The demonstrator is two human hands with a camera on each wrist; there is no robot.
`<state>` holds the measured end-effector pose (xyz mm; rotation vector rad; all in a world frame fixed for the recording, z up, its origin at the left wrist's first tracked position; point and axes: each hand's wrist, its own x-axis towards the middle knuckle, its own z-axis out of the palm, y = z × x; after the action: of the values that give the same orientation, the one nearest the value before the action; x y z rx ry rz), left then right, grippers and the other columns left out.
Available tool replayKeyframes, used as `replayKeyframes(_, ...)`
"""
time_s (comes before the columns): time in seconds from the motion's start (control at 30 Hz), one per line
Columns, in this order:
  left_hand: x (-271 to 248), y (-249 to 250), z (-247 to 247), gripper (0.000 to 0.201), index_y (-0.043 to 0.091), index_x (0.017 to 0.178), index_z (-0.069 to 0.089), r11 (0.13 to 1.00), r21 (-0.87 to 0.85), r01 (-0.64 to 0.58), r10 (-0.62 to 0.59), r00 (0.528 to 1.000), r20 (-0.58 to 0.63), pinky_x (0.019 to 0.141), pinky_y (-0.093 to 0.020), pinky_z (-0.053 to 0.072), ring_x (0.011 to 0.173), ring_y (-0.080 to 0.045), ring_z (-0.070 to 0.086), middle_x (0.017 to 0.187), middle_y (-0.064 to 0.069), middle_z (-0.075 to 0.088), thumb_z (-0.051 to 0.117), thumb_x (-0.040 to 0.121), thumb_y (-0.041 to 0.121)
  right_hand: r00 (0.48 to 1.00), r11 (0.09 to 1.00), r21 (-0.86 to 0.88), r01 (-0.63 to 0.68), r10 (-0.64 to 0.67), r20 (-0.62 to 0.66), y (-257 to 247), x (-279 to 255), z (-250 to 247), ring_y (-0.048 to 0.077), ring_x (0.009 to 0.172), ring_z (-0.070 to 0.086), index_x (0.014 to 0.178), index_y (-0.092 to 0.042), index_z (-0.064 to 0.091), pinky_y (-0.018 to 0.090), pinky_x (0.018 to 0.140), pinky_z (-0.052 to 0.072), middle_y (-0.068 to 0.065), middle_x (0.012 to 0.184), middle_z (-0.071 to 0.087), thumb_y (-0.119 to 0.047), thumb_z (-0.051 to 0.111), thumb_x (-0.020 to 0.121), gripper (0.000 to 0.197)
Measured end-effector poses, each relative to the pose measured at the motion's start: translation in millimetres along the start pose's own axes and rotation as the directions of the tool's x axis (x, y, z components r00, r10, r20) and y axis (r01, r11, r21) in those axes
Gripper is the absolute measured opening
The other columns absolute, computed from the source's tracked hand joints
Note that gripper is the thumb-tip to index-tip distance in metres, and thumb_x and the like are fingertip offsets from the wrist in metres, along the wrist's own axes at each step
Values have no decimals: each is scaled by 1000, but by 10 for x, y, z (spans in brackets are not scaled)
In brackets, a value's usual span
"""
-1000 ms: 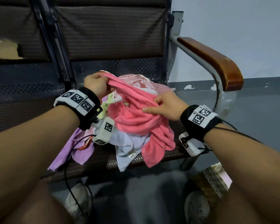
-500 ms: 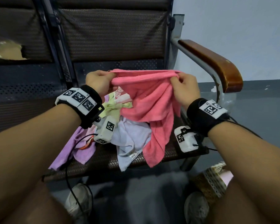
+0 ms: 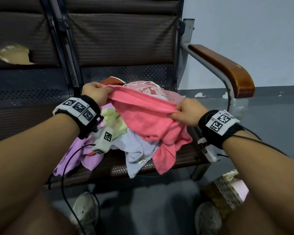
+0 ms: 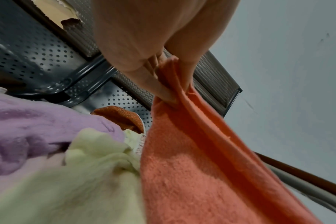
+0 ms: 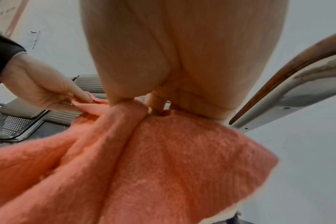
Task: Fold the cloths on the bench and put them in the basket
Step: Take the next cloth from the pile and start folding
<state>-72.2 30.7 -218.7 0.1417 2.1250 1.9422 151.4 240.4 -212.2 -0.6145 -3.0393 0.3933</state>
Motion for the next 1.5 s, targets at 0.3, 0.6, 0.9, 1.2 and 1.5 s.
replayKeyframes(0.3,57,-14,-148,43,14,65,70,998,-50,39,-38,999,24,45,-26,54,44,-14,66,51,-3,66,41,90,-5,988,999,-2,-45,45,149,23,-47,132,19,57,54,67,-8,67,25,49,35,9,63,61,-36,67,91,37)
replayKeyframes(0.6,20,7,-198,34,12,85,73,999,-8,45,-44,995,89,46,-18,51,40,-8,59,68,-6,66,43,94,-1,970,913,403,-64,153,-192,180,-52,-32,0,56,49,79,-27,73,19,54,36,-14,59,58,-28,62,97,21)
replayKeyframes(0.9,-58,31,-195,22,7,92,59,996,-53,77,-67,983,173,39,-17,45,38,-7,53,51,-2,56,42,105,11,934,882,452,-133,265,-241,222,-81,-100,18,42,46,50,-19,41,28,44,36,0,44,42,-47,56,97,57)
replayKeyframes(1.2,-178,215,-150,39,15,89,69,957,-211,200,-155,965,212,38,-15,30,50,-8,36,61,0,54,36,93,-7,964,955,271,-120,178,-198,317,-153,-113,14,48,48,49,-17,49,27,48,35,-2,48,47,-48,66,91,55)
replayKeyframes(1.5,-97,103,-220,28,4,107,67,964,-184,194,-143,955,261,67,-18,58,61,-9,58,80,-10,59,41,99,-6,988,979,163,-122,136,-74,460,-233,-66,16,53,49,57,-16,55,30,54,36,1,54,52,-37,55,100,48)
